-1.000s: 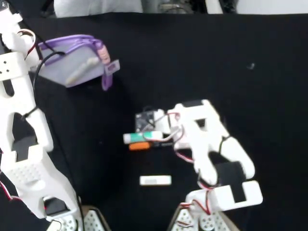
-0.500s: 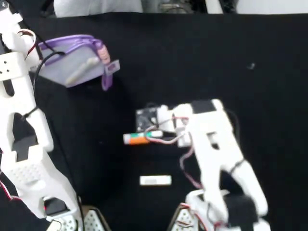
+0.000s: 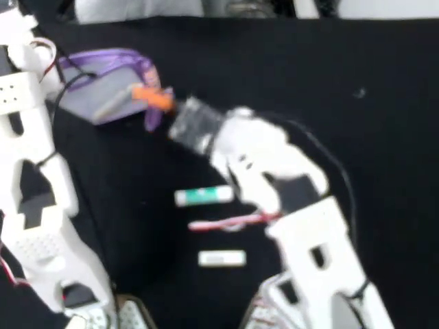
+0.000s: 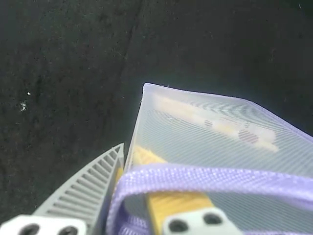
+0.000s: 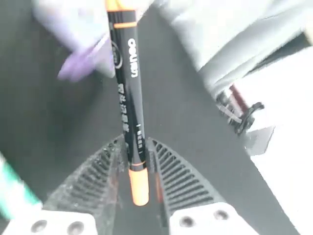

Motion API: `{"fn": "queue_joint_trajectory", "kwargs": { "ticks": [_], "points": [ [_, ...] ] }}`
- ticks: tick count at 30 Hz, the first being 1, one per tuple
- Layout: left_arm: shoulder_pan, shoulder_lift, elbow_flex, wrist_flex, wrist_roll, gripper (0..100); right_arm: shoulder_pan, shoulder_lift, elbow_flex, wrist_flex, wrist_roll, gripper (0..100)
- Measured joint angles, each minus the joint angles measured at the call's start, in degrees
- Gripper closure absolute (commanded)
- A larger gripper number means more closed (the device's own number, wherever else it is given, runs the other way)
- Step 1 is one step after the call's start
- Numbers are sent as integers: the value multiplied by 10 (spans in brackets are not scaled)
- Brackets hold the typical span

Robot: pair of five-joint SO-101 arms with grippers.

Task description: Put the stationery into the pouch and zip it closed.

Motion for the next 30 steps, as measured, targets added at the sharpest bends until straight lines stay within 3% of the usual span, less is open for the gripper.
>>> {"fn": "queue_joint_trajectory", "kwargs": {
  "ticks": [5,12,17,22,30],
  "points": [
    [2,0,0,0,0,973,1,0,0,-156,-162,988],
    [43,0,0,-5,-2,973,-2,0,6,-301,-333,988],
    [58,0,0,-2,7,973,-3,-4,91,-471,-441,988],
    [60,0,0,-2,9,973,-28,-4,157,-630,-478,988],
    [61,0,0,-2,9,973,-72,150,79,-659,-484,988]
  ]
}}
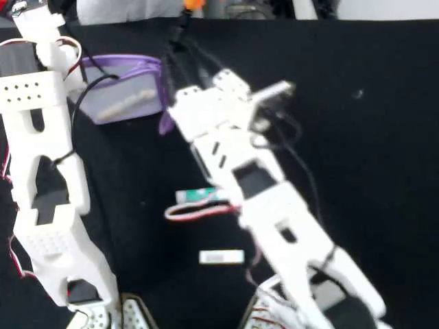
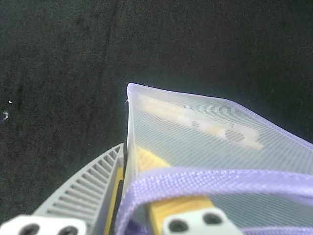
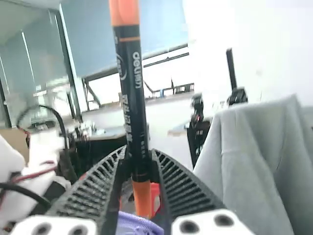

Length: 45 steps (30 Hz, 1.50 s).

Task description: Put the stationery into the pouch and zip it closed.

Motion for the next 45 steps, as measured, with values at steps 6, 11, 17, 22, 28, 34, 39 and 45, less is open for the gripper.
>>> {"fn": "queue_joint_trajectory", "kwargs": {
  "ticks": [6,11,17,22,28,34,39,45],
  "points": [
    [0,0,0,0,1,973,-25,135,-39,-90,0,988],
    [0,0,0,0,1,973,-33,190,-69,-133,0,988],
    [0,0,0,0,2,973,-40,234,-104,-136,0,988],
    [0,0,0,0,2,973,-46,251,-108,-138,0,988],
    [0,0,0,0,2,973,-46,253,-108,-138,0,987],
    [1,2,0,0,2,973,-46,253,-109,-118,0,986],
    [-4,2,0,0,2,973,-47,253,-122,-85,0,982],
    [-4,2,0,0,1,973,-48,253,-122,-80,0,886]
  ]
}}
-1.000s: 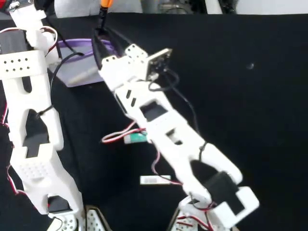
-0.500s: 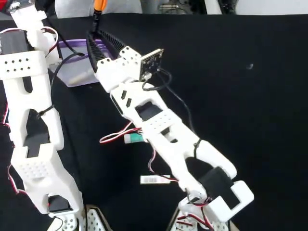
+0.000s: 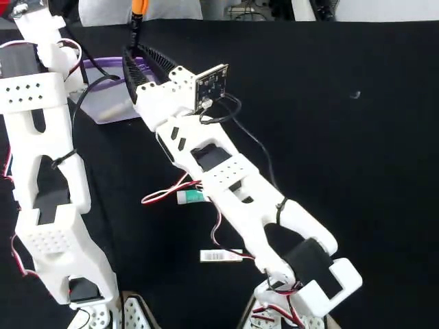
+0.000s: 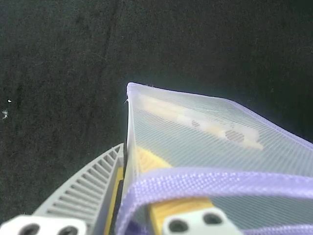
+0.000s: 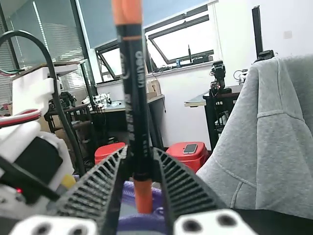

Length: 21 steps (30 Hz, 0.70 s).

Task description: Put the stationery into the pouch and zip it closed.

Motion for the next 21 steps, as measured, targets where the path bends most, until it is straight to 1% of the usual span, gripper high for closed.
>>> {"fn": "queue_joint_trajectory", "kwargs": {
  "ticks": [9,11,15,21],
  "points": [
    [0,0,0,0,1,973,0,0,1,2,3,884],
    [0,0,0,0,1,973,-6,0,-7,13,33,885],
    [-1,0,0,0,1,973,-22,0,-30,77,116,885],
    [-1,0,0,0,0,973,-30,-17,-36,122,126,886]
  ]
}}
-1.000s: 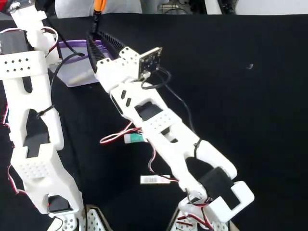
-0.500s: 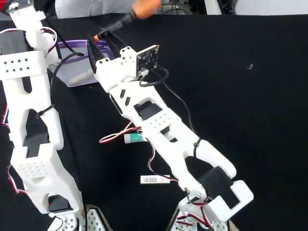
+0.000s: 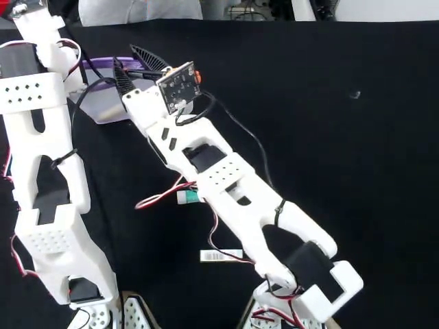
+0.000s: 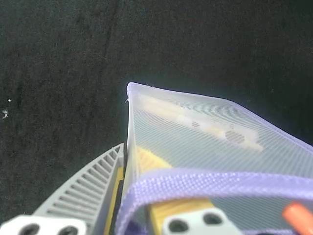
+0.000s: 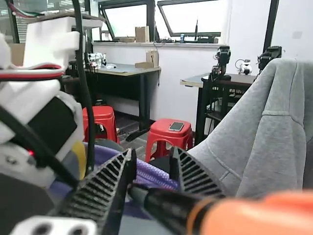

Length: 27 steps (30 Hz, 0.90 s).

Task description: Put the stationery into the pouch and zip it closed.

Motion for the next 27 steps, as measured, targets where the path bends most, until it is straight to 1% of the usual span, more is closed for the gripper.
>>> {"fn": "queue_joint_trajectory", "kwargs": {
  "ticks": [3,5,12,15,21,27],
  "points": [
    [0,0,0,0,0,973,-2,-5,-13,25,2,884],
    [0,0,0,0,1,973,-6,-11,-34,65,2,883],
    [0,0,0,0,2,973,-11,-11,-201,312,2,881],
    [0,0,0,0,2,973,-12,14,-283,403,2,881],
    [0,0,0,0,2,973,-9,49,-399,527,4,881],
    [-10,0,0,0,2,973,32,33,-472,637,4,881]
  ]
}}
